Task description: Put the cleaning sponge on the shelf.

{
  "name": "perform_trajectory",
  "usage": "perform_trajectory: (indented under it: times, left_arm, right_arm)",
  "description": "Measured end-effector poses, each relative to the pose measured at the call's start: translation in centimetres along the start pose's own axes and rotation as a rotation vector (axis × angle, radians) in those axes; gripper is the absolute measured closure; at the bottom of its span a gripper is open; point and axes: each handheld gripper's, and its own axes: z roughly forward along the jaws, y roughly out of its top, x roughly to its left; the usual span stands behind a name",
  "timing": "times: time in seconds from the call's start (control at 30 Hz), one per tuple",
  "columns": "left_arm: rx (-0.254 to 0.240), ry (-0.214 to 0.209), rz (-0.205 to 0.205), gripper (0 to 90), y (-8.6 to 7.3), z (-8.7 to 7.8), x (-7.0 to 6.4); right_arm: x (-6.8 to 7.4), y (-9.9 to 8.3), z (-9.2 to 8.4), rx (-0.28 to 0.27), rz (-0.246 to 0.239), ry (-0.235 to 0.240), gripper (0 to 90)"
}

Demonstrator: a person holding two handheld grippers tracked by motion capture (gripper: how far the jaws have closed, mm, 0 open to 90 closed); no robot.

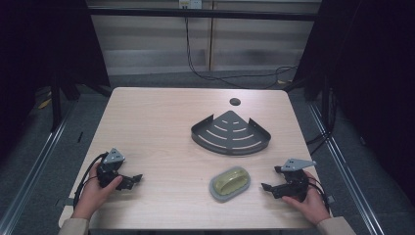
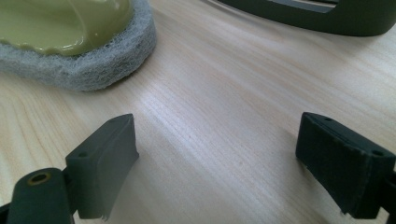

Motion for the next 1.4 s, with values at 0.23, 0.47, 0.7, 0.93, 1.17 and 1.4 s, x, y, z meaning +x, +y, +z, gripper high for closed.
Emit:
perform_trajectory:
  times: [0.23, 0.47, 0.7, 0.93, 1.17, 1.4]
  left_arm:
    - [-0.006, -0.004, -0.011, 0.0, 0.0, 0.0, 0.0]
    - [-0.006, -0.004, -0.01, 0.0, 0.0, 0.0, 0.0]
    - [0.001, -0.005, -0.003, 0.0, 0.0, 0.0, 0.0]
    - [0.0, -0.004, -0.003, 0.0, 0.0, 0.0, 0.0]
    - [0.0, -0.006, -0.003, 0.0, 0.0, 0.0, 0.0]
    - [0.0, -0.006, -0.003, 0.0, 0.0, 0.0, 0.0]
  right_arm:
    - [0.2, 0.0, 0.0, 0.009, -0.01, -0.012, 11.8]
    - [0.0, 1.1, 0.0, 0.091, -0.028, 0.013, 14.6]
    - [0.2, 3.0, -0.1, 0.212, -0.097, 0.123, 15.1]
    - [0.8, 5.5, -0.6, 0.255, -0.172, 0.168, 16.9]
    - [1.4, 7.2, -1.3, 0.3, -0.221, 0.181, 19.7]
    - [1.6, 8.5, -0.9, 0.334, -0.266, 0.202, 19.7]
